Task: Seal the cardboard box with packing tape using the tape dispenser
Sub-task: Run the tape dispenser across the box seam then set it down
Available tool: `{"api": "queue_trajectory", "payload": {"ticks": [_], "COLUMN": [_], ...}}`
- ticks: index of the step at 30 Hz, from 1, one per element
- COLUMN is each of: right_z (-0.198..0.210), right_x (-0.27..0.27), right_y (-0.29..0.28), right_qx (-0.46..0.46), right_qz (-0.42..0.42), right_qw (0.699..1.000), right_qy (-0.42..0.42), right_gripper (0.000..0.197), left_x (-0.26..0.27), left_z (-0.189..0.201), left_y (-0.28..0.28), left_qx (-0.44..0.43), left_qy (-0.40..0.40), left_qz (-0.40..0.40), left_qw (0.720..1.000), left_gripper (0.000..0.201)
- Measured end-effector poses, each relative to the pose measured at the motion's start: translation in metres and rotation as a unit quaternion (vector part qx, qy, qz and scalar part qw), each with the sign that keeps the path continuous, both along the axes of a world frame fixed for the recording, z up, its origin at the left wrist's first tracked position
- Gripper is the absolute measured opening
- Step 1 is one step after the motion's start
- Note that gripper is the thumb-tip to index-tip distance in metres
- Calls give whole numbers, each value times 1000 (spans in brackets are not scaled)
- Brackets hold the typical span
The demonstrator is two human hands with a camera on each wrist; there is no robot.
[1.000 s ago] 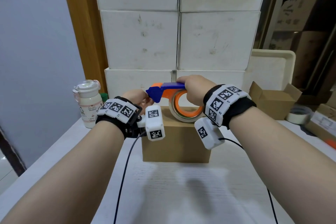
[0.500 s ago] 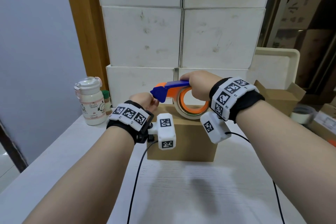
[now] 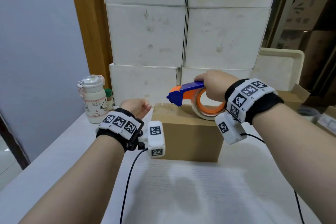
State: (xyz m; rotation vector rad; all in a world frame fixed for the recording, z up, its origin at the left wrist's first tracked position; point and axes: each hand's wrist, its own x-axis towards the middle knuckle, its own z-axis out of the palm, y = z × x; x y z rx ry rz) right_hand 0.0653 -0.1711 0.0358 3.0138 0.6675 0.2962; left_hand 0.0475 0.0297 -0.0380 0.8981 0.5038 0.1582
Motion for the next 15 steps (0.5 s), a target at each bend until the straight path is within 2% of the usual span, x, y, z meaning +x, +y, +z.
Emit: {"api": "queue_trajectory", "payload": {"ticks": [7,15], "right_z": [-4,-7], "right_x": [2,1], "right_y": [3,2], "right_qx": [8,11], "right_qz": [16,24], "right_qw": [1000,1000], "right_qy": [-9,-15], "right_gripper": [45,50], "left_x": [-3,-10], "left_z": [-8,-25], "left_y": [13,15], "left_qx": [14,-18], "left_qy": [74,46], "left_qz": [-25,-97], "left_qw": [997,994], "left_gripper": [25,24]}}
